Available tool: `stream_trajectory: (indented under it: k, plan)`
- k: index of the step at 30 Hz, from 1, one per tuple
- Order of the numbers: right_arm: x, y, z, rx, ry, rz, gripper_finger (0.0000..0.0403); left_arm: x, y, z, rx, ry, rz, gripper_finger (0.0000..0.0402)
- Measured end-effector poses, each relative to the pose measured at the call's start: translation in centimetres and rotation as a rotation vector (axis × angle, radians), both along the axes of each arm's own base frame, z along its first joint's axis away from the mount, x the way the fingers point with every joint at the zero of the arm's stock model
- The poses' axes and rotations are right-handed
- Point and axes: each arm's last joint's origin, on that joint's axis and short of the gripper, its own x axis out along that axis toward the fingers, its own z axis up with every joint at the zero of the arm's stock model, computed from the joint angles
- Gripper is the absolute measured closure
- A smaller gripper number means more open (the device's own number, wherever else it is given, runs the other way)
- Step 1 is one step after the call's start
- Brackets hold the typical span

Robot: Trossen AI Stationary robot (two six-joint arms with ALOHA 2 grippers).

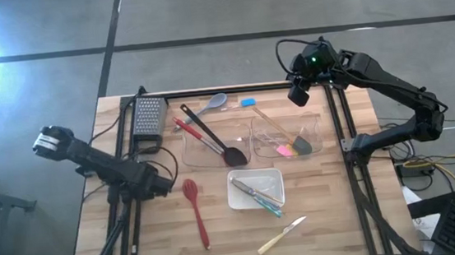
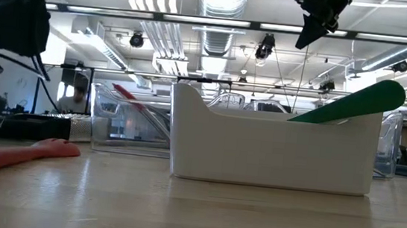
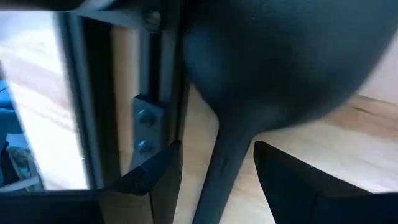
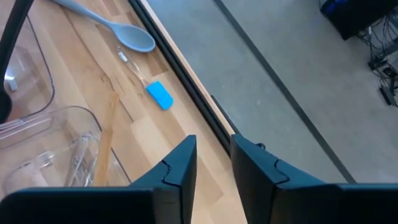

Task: Pick & Place Kitchen Items
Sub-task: Put the black serving spoon into the left transparent bin

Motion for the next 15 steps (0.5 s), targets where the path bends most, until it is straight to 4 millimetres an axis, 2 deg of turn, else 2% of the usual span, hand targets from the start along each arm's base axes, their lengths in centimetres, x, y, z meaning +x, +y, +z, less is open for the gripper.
stream_trajectory:
  k: [6, 15]
  plan:
    - [0.0, 0.0, -0.1, 0.002, 0.003, 0.0, 0.0321, -1.0, 0.3, -1.7, -0.007, 0.003, 0.007, 0.02]
    - [0.0, 0.0, -0.2, 0.002, 0.003, 0.0, 0.0323, -1.2, 0.4, -2.2, -0.027, -0.037, -0.025, 0.0228]
